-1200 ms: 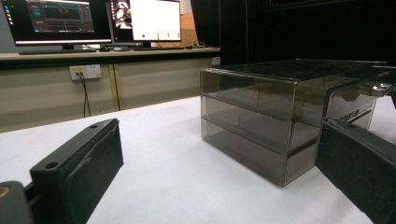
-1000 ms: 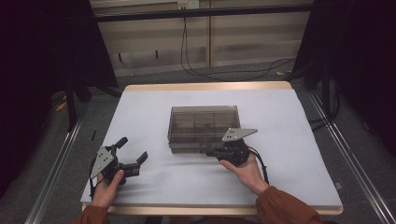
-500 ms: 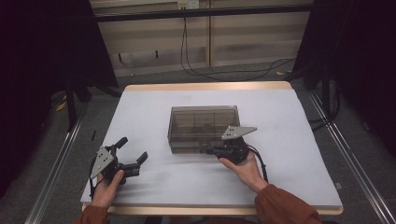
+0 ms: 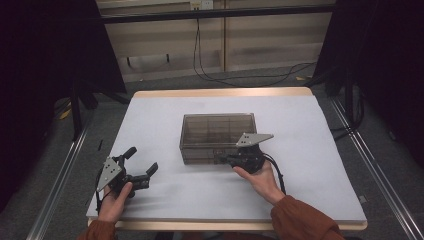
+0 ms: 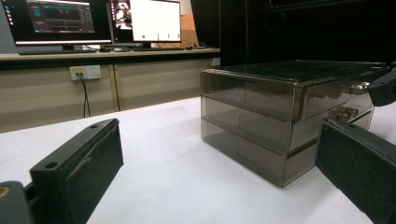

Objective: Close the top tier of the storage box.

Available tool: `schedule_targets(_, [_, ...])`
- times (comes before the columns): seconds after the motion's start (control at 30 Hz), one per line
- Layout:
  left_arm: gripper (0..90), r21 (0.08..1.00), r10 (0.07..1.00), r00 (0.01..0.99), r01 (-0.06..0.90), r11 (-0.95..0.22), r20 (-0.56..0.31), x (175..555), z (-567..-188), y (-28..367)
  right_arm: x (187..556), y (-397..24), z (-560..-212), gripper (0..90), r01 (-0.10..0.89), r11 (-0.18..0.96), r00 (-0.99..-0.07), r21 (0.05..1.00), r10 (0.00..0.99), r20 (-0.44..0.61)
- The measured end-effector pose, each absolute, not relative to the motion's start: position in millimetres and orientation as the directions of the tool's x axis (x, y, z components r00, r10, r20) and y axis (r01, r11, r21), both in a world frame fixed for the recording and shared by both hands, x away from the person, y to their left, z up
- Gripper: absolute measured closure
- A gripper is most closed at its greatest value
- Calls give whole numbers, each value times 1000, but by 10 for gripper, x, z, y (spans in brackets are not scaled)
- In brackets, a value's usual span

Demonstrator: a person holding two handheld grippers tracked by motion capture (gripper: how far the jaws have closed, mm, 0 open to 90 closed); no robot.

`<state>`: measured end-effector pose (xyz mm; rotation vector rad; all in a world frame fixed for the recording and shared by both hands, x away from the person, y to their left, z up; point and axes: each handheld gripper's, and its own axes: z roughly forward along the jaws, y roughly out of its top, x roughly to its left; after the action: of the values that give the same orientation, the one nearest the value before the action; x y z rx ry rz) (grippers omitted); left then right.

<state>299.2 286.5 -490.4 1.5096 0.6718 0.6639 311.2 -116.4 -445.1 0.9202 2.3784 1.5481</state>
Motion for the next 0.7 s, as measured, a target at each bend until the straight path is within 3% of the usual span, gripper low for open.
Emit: schedule_targets(0.7, [10,999,752,659,21,-40,16,2991,-4903,2864,3157,-1194,-4455,900,402,268,-787,875,590,180])
